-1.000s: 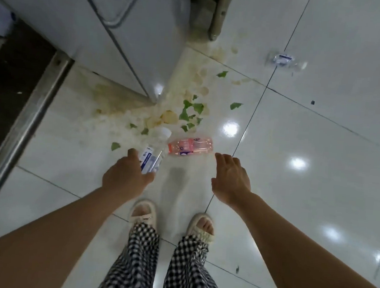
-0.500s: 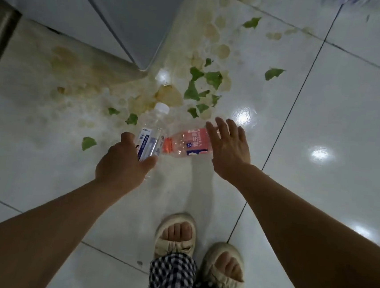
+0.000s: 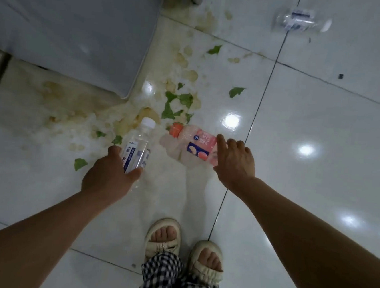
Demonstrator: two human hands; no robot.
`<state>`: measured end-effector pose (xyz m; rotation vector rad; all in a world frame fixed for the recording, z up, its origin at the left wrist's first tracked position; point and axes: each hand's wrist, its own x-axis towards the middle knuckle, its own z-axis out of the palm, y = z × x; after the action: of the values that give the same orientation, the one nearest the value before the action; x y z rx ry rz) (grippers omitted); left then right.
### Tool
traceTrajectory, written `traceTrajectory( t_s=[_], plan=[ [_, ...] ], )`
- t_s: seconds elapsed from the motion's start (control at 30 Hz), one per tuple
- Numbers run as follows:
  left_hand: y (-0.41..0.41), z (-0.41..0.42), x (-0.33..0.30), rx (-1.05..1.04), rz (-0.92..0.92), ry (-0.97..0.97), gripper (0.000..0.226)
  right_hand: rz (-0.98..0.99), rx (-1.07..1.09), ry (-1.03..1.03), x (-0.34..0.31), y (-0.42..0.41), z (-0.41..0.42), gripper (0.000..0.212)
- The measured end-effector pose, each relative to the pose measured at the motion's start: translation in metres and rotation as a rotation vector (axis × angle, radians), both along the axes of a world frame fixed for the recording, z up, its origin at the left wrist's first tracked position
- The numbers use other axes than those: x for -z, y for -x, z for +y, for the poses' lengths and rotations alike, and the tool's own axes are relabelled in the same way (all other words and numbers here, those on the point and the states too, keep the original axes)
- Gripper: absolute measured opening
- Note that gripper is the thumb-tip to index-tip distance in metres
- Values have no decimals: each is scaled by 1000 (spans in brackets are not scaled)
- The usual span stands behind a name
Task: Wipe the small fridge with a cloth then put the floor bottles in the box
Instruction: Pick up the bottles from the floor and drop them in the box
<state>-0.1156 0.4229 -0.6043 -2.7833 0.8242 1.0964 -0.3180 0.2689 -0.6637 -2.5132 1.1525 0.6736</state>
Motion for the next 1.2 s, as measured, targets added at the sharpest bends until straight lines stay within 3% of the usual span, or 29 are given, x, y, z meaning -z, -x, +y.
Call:
traceTrajectory(
  t_s=[0.37, 0.57, 0.83, 1.2],
  plan=[
    [33, -115, -217, 128, 61, 214, 67, -18, 284, 17, -263, 60, -75, 72],
    [60, -170, -298, 169, 93, 286, 65, -54, 477, 49, -359, 105, -118, 71],
    [131, -270, -332, 169, 36, 286, 65, -136, 520, 56, -396, 172, -221, 68],
    [234, -389, -329, -81, 31, 220, 59, -160, 453, 45, -398, 248, -379, 64]
  ],
)
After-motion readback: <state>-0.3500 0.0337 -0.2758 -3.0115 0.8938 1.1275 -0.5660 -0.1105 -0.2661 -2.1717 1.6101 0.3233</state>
